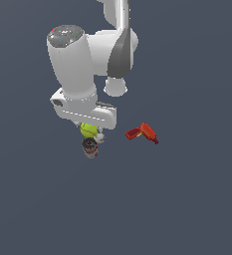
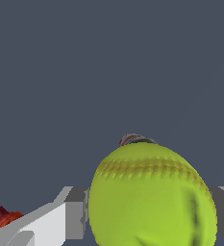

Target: Pick up a designated object from a clutter of objects.

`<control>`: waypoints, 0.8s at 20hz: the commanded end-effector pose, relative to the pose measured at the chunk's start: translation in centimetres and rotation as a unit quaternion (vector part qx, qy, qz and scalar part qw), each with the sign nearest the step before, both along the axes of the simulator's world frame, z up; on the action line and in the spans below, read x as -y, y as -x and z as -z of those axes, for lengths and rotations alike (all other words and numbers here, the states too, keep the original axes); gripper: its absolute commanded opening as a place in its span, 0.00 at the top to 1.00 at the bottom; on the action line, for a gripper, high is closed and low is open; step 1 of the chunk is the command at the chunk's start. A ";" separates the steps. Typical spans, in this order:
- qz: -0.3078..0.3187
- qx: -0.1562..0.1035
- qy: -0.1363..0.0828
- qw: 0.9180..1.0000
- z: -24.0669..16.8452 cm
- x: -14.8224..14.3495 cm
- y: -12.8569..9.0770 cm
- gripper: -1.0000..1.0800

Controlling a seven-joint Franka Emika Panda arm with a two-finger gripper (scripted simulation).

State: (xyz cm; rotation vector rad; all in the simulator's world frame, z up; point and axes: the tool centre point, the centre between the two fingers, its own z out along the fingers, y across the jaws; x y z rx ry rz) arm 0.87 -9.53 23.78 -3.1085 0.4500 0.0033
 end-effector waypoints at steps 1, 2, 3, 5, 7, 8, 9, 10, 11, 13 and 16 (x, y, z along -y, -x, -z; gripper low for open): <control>0.000 0.001 0.001 1.000 -2.2 -0.7 1.2 1.00; 0.000 0.001 0.001 1.000 -3.0 -1.0 1.7 1.00; 0.000 0.001 0.001 1.000 -3.9 -1.2 2.2 1.00; 0.000 0.001 0.001 1.000 -5.5 -1.8 3.1 1.00; 0.000 0.001 0.001 1.000 -7.0 -2.2 3.9 1.00; 0.000 0.001 0.001 1.000 -7.7 -2.5 4.2 1.00; 0.000 0.001 0.001 1.000 -8.4 -2.7 4.6 1.00; 0.000 0.001 0.001 1.000 -9.1 -2.9 4.9 1.00; 0.000 0.001 0.001 1.000 -9.7 -3.1 5.2 1.00; 0.000 0.001 0.001 1.000 -10.7 -3.4 5.8 1.00; 0.000 0.001 0.001 1.000 -12.0 -3.8 6.4 1.00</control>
